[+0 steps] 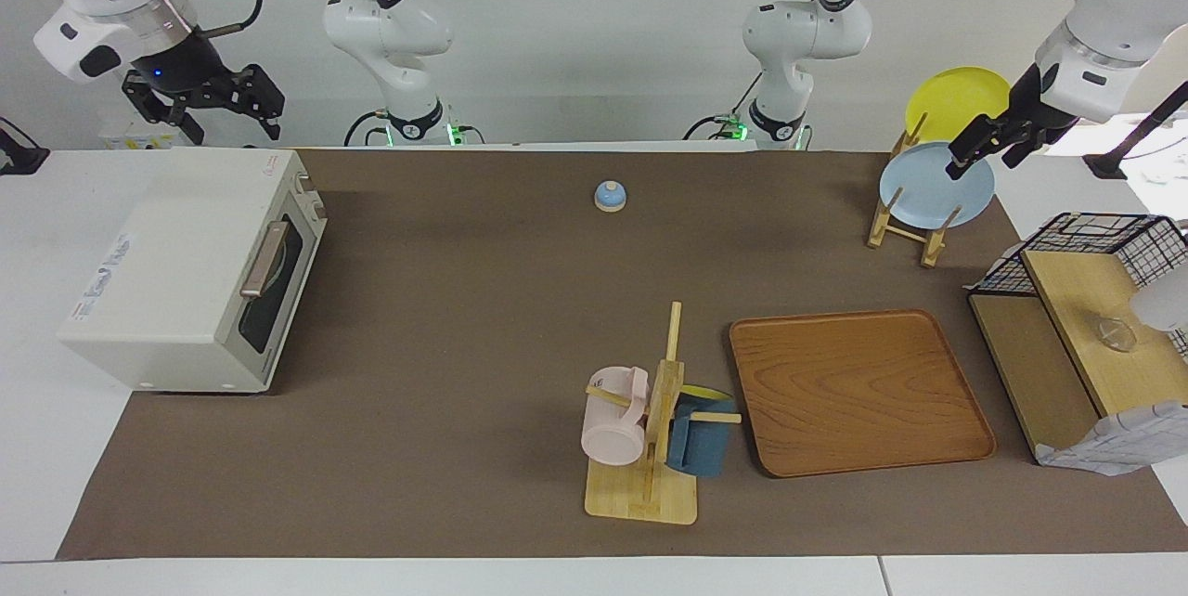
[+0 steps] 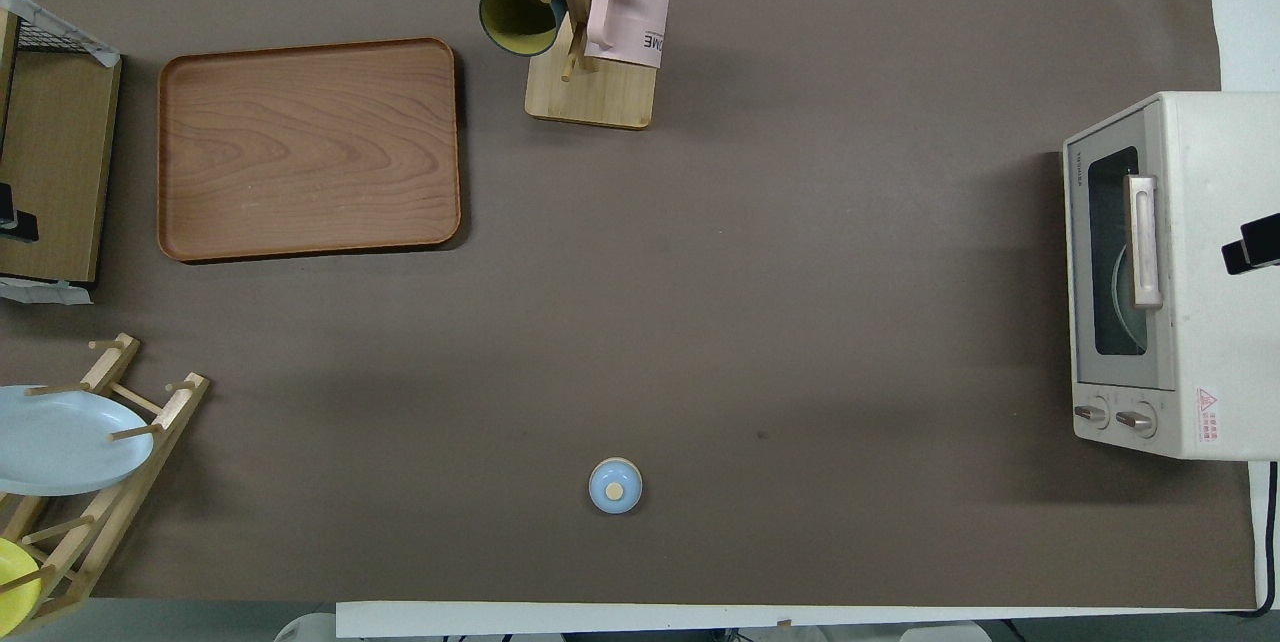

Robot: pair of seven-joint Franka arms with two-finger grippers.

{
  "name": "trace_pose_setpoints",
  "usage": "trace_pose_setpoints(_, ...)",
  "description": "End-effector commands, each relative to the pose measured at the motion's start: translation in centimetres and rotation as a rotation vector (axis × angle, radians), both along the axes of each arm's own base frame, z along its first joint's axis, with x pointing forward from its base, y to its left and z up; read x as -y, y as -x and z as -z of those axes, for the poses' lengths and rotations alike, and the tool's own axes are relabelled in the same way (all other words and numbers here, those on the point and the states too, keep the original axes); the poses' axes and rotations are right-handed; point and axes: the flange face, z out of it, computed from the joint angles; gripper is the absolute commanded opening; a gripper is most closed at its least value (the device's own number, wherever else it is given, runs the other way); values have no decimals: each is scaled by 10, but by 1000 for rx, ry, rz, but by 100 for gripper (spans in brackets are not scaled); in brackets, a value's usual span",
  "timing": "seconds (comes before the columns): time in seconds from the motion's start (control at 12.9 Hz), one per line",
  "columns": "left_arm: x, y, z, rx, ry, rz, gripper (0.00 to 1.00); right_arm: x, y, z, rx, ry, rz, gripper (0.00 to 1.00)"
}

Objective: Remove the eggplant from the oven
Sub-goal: 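Reach the right gripper to the toaster oven door handle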

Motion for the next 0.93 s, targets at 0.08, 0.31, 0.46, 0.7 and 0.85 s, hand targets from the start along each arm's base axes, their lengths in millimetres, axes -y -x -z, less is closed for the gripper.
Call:
trace_pose_setpoints(0.08,-3,7,-1,7,-10,-2,100,1,6,1,-1,2,16,100)
trace_pose_setpoints(0.31,-3,7,-1,7,-10,-2,100,-3,4,1,8,3,6,100)
trace_pose_setpoints(0.46,-3,7,-1,7,-10,-2,100,-7,6,2,13,-10,-30,93)
trace_pose_setpoints(0.7,-3,7,-1,7,-10,-2,100,-26,13,47,89,15,-79,0)
trace_pose_setpoints(0.85,-3,7,0,5,-10,-2,100,-12,-5,103,58,33,-60,0)
